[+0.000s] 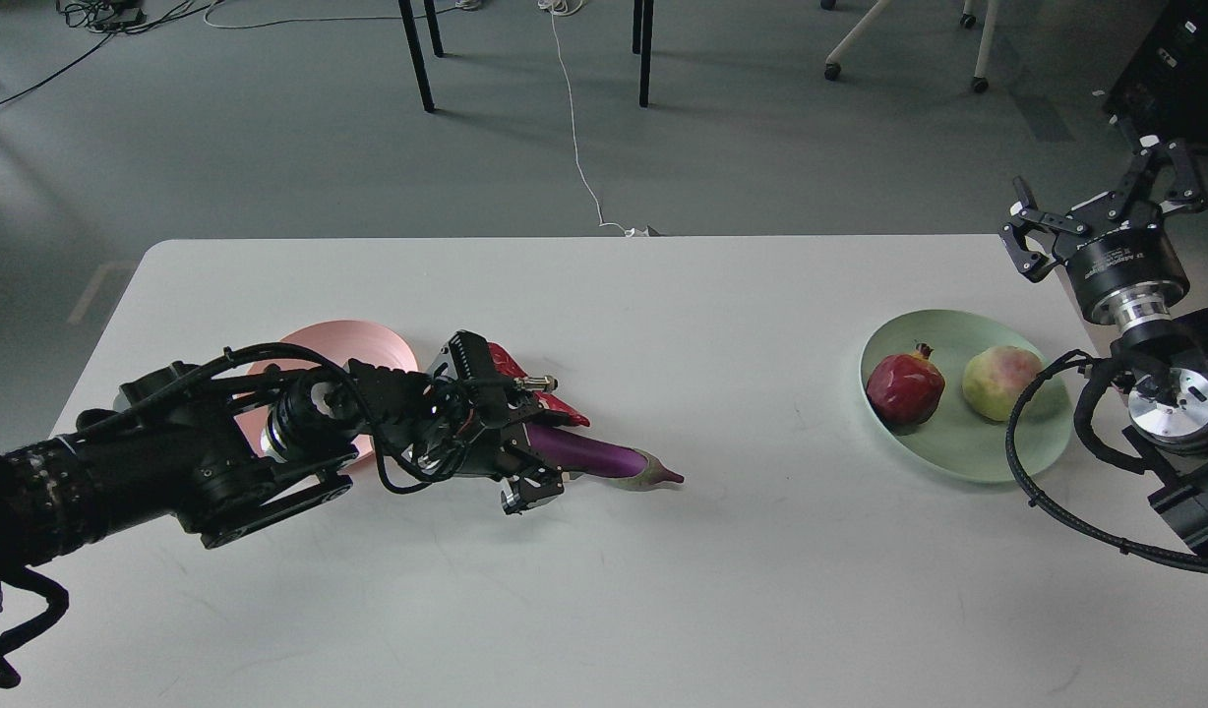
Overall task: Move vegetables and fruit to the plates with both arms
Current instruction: 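Lower the left gripper onto the purple eggplant and grasp it, then lift the eggplant and lower it onto the pink plate with the left gripper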
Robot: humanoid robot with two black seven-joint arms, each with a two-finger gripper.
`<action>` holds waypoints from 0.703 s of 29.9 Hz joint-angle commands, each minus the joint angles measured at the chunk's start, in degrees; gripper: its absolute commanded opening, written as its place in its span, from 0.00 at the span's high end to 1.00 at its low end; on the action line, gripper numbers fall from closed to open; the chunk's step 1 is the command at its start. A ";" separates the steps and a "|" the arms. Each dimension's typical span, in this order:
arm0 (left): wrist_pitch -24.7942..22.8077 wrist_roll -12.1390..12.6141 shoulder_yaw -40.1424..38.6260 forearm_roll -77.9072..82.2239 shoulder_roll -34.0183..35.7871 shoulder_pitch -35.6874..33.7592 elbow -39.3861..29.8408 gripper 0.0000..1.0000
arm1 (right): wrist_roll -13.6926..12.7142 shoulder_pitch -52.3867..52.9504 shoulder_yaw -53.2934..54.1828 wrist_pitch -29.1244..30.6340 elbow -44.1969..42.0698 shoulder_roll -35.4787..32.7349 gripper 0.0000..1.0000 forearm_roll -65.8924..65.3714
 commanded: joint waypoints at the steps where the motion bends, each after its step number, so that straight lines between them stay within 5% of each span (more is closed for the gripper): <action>1: -0.03 -0.67 0.01 -0.01 0.00 0.01 0.00 0.69 | 0.00 0.00 -0.01 -0.01 -0.01 0.05 0.02 0.00; 9: -1.43 -0.67 -1.49 -0.01 1.32 -3.59 -5.43 0.69 | 0.00 0.35 0.17 -0.18 -0.01 -0.65 0.02 -0.09; 14: -10.21 0.65 -3.33 -3.52 9.30 -7.63 -15.80 0.69 | 0.00 0.53 0.35 -0.36 0.08 -0.92 0.02 -0.08; 21: -12.86 1.27 -6.06 -14.42 24.07 -7.82 -20.22 0.69 | 0.00 0.53 0.35 -0.45 0.08 -1.35 0.02 -0.09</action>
